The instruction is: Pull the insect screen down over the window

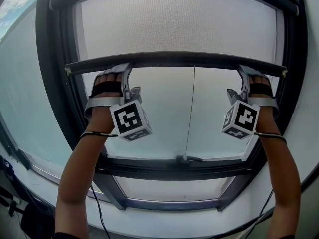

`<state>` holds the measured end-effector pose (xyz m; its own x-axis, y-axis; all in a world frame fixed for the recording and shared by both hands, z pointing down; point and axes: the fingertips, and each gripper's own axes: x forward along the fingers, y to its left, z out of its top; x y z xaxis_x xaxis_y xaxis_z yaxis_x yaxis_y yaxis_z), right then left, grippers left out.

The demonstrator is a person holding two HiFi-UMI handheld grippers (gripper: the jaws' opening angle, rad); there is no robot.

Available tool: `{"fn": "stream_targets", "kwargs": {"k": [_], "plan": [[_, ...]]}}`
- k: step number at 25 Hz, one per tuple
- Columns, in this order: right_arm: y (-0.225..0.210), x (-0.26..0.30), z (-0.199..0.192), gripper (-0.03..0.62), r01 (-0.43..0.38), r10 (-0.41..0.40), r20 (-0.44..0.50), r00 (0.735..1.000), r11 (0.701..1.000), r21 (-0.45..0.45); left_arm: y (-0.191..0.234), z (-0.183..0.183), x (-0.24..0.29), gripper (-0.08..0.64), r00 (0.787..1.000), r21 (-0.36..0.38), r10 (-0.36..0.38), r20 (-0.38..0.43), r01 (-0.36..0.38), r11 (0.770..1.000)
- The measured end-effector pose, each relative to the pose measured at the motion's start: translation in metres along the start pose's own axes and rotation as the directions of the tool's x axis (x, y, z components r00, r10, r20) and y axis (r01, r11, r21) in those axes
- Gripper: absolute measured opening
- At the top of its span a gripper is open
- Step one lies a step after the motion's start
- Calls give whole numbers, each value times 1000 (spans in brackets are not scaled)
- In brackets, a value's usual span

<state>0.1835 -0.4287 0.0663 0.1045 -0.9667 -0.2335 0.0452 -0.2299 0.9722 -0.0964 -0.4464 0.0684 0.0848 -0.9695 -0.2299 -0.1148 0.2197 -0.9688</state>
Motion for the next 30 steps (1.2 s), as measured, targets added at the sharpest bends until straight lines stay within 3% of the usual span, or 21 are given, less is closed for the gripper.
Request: {"fn": "stream_targets", "kwargs": {"k": [10,16,25,30], "plan": [[45,-13,2,394,-72,72,3,997,997,-4,-45,-7,-12,367,999,9,-41,-9,41,999],[47,-23,4,393,-214,214,5,977,976,35,-44,-7,-21,367,983,-6,-182,-27,182,983],[65,-36,5,393,-336,336,-7,942,942,11,-62,-11,-34,367,954,0,-298,-26,298,955],[75,-37,5,393,-328,328,1,945,945,12,-72,-12,-34,367,961,9,-273,-36,274,962]]}}
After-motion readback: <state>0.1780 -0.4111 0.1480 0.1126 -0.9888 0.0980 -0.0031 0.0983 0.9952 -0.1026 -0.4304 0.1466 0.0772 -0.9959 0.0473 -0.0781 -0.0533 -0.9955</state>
